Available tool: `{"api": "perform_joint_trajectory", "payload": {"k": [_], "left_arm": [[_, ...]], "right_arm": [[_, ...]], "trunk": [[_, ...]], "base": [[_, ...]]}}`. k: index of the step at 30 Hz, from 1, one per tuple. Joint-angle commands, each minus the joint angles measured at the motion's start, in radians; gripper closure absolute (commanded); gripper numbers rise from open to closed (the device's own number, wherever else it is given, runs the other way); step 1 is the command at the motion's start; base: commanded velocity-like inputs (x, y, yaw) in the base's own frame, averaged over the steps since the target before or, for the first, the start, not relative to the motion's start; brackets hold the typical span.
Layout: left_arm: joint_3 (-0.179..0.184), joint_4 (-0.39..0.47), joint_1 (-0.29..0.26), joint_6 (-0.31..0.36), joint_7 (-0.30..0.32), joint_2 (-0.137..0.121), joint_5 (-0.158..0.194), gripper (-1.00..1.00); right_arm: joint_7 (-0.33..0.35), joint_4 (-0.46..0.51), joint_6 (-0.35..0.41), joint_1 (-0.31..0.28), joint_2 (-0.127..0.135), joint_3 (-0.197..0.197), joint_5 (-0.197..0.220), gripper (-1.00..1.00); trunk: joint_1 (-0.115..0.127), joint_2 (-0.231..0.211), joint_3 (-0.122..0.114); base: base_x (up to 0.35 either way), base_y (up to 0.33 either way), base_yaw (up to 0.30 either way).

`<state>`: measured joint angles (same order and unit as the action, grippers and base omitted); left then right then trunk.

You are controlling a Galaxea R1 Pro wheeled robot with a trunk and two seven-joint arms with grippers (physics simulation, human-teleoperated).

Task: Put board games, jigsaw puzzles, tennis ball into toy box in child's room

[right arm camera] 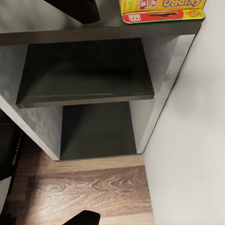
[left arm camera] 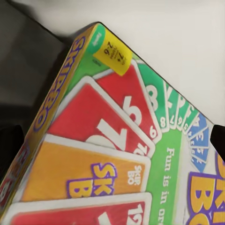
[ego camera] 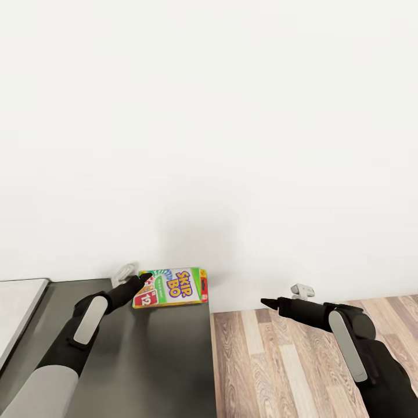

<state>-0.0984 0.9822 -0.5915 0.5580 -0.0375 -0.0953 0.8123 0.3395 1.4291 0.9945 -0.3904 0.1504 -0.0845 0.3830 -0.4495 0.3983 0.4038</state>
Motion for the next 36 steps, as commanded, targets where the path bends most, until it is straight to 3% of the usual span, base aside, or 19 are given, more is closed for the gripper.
{"api": "perform_joint_trajectory", "payload": {"k": [1, 19, 36], "left_arm": [[-0.001, 0.001, -0.001, 0.006, -0.004, 0.0, 0.008, -1.0], [-0.001, 0.001, -0.001, 0.005, -0.004, 0.0, 0.008, -1.0], [-0.001, 0.001, -0.001, 0.005, -0.004, 0.0, 0.008, -1.0]], "right_arm": [[0.01, 0.001, 0.004, -0.001, 0.0, -0.001, -0.009, -1.0], [0.01, 0.001, 0.004, -0.001, 0.0, -0.001, -0.009, -1.0], [0.011, 0.001, 0.004, -0.001, 0.0, -0.001, -0.009, -1.0]], "trunk": [[-0.001, 0.002, 0.002], [-0.001, 0.002, 0.002], [-0.001, 0.002, 0.002]], "base": [[0.0, 0.0, -0.005], [0.0, 0.0, -0.141], [0.0, 0.0, -0.019]]}}
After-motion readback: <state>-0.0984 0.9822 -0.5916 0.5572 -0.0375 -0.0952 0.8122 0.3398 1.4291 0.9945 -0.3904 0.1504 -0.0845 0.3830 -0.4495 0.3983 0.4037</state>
